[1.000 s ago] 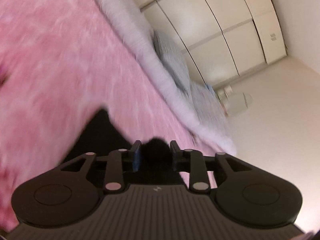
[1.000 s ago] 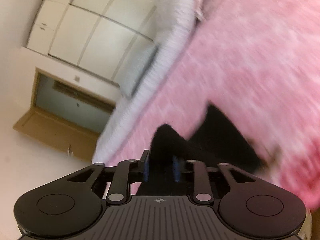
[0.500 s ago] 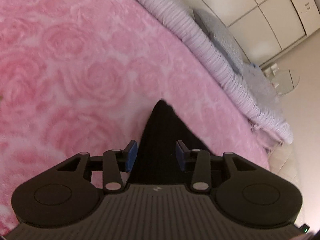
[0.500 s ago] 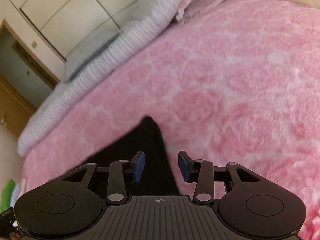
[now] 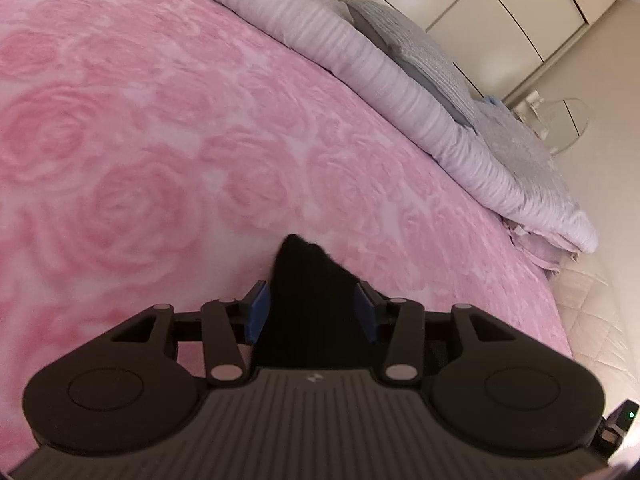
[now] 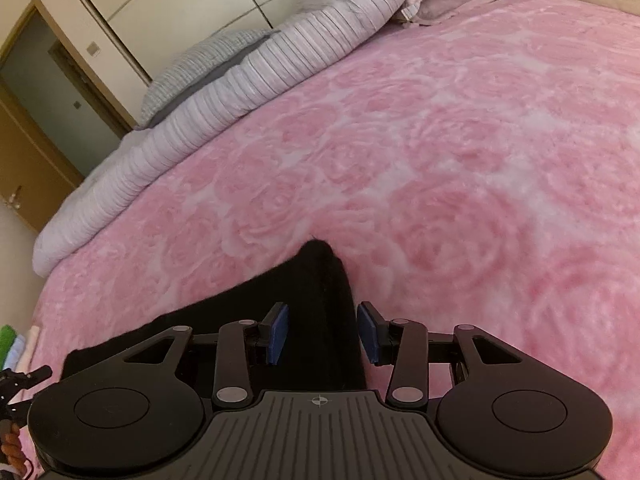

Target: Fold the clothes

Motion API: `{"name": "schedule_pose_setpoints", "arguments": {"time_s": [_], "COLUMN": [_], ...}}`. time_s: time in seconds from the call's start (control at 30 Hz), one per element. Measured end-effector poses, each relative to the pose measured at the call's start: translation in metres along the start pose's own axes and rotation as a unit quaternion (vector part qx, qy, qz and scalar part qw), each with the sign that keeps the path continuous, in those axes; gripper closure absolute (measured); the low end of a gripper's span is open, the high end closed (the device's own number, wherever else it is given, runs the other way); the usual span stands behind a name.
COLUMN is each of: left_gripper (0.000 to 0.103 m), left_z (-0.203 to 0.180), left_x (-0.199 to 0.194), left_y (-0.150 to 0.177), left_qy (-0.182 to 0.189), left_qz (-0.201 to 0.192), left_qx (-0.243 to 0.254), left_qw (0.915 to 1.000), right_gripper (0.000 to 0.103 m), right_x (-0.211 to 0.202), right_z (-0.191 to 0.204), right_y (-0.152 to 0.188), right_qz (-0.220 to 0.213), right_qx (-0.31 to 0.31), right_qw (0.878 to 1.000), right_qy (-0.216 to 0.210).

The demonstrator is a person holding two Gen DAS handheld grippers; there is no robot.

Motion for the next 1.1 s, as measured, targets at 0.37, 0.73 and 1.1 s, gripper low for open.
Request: {"name": "schedule_pose_setpoints", "arguments": {"time_s": [0.37, 0.73, 1.1], "left_gripper": [0.094, 0.067, 0.061], "left_z": [-0.006, 0.037, 0.059], "left_x": [0.034, -0.076, -0.115], "left_y": [-0.001, 0.047, 0.128], "left_qy": [0.005, 0.011, 0.067], "left_qz": [-0.009, 0.000, 0.063], "left_qx": [0.061, -0.041, -0.243], "left_qw": [0.9981, 0.9991, 0.9658], "right_gripper": [0.096, 0.053, 0.048], "right_x": [0.013, -0.107, -0.132], "right_z": [-0.015, 0.009, 0.008], "right_y": [0.005, 0.051, 0.136], "right_qz": [-0.010, -0.069, -0.046], "right_qx": [-0.019, 0.087, 0.256], "right_qw": [0.999, 0.994, 0.964], "right_qy": [0.031, -0.017, -0.053]}}
Point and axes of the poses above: each gripper's, at about its wrist camera, not at the fingertips, and x roughly the way its jaws point, z to its left, y to its underside, the point moved 9 cm from there along x, roughly the way its jaws point, and after that the axes turned 12 degrees about -y, right-handed, at the moved point
